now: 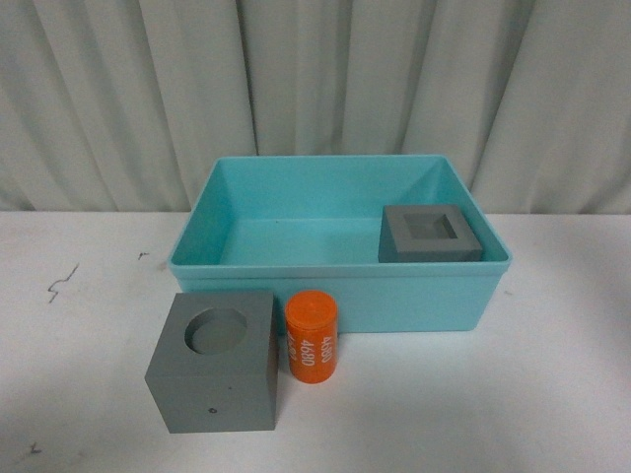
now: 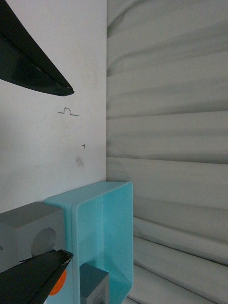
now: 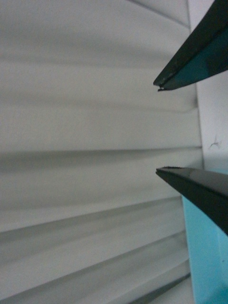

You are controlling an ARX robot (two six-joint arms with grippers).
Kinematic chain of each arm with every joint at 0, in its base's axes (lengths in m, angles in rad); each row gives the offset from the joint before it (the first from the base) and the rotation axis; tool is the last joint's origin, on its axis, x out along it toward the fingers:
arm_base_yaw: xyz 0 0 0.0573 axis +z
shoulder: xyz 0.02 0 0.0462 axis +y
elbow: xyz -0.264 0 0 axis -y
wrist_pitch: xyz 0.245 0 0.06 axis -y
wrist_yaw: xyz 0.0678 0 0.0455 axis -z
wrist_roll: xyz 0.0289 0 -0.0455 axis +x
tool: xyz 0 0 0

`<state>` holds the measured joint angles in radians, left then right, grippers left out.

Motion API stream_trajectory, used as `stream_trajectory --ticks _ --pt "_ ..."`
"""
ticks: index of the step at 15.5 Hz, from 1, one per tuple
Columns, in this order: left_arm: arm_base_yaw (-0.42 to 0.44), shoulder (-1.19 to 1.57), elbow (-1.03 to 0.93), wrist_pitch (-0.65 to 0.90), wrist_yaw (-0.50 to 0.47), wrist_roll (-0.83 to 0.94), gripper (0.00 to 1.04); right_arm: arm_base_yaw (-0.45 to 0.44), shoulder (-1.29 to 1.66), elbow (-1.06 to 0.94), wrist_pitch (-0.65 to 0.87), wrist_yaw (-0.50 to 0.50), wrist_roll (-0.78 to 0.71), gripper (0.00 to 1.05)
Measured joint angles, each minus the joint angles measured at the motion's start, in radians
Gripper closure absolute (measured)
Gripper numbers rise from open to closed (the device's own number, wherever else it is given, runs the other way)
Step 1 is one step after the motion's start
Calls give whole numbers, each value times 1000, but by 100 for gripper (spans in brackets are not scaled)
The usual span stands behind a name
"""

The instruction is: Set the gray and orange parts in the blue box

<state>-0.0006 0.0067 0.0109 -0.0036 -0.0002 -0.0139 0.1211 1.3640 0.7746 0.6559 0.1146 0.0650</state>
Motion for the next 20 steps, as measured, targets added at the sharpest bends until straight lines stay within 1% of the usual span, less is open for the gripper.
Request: stream_trajectory --ticks 2,4,5,6,8,9,13,17,19,20 --pt "0 0 0 0 0 0 7 -26 -66 -204 74 -8 -41 73" --pt "0 0 0 0 0 0 7 -35 -149 -343 116 -35 -53 99" --pt "0 0 0 0 0 0 7 -47 -205 -391 135 -46 -60 103" --pt "0 0 0 0 0 0 7 -58 -246 -438 142 -46 -60 103" --pt "0 0 0 0 0 0 7 -116 -308 -524 133 -107 -60 103" --pt "0 0 0 0 0 0 7 -124 -350 -557 130 -107 -60 103" --pt "0 0 0 0 0 0 7 -121 -515 -658 64 -112 -60 103" --pt "0 0 0 0 0 0 7 -121 -679 -715 -40 -112 -60 103" --pt "0 0 0 0 0 0 7 -121 -713 -755 -16 -112 -60 103" --pt "0 0 0 0 0 0 7 -121 -746 -763 -73 -112 -60 103"
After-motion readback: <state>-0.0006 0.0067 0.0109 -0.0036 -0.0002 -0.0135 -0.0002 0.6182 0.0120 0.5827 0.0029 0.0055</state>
